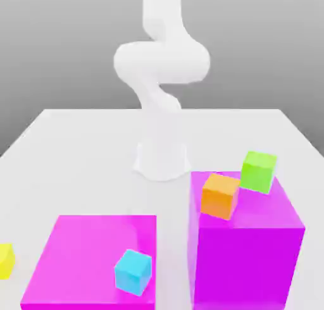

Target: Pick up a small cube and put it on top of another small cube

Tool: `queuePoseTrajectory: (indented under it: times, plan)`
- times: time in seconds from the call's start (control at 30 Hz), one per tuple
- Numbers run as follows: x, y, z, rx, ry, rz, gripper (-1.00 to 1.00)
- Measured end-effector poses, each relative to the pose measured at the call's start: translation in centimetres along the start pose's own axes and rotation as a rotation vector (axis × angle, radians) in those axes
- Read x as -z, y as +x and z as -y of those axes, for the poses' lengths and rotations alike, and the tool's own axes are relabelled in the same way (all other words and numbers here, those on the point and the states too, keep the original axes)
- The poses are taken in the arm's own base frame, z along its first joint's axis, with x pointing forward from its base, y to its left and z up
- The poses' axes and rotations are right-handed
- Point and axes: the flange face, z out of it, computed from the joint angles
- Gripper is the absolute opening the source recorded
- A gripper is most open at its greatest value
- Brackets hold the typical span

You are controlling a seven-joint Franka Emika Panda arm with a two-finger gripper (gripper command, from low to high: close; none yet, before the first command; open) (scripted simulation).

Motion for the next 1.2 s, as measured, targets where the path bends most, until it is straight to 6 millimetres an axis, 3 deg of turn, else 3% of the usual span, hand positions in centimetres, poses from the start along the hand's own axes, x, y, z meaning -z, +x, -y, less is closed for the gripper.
queuePoseTrajectory:
  times: [0.17,0.33,0.53,0.63,0.73,0.93,1.07,1.1,1.2]
  plan:
    - [-9.1,3.5,-3.7,-0.213,-0.145,0.025,0.00]
    - [-17.3,6.3,-9.4,-0.428,-0.284,0.040,0.00]
    - [-25.9,8.1,-18.6,-0.692,-0.447,0.047,0.00]
    - [-29.4,8.8,-24.8,-0.842,-0.532,0.039,0.00]
    - [-32.7,8.2,-30.3,-0.973,-0.611,0.039,0.00]
    - [-38.1,5.0,-41.3,-1.228,-0.766,0.036,0.00]
    - [-42.0,2.6,-45.2,-1.265,-0.789,0.033,0.00]
    - [-42.9,2.0,-45.9,-1.266,-0.790,0.033,-1.00]
    - [-42.9,2.0,-45.9,-1.266,-0.789,0.033,-1.00]
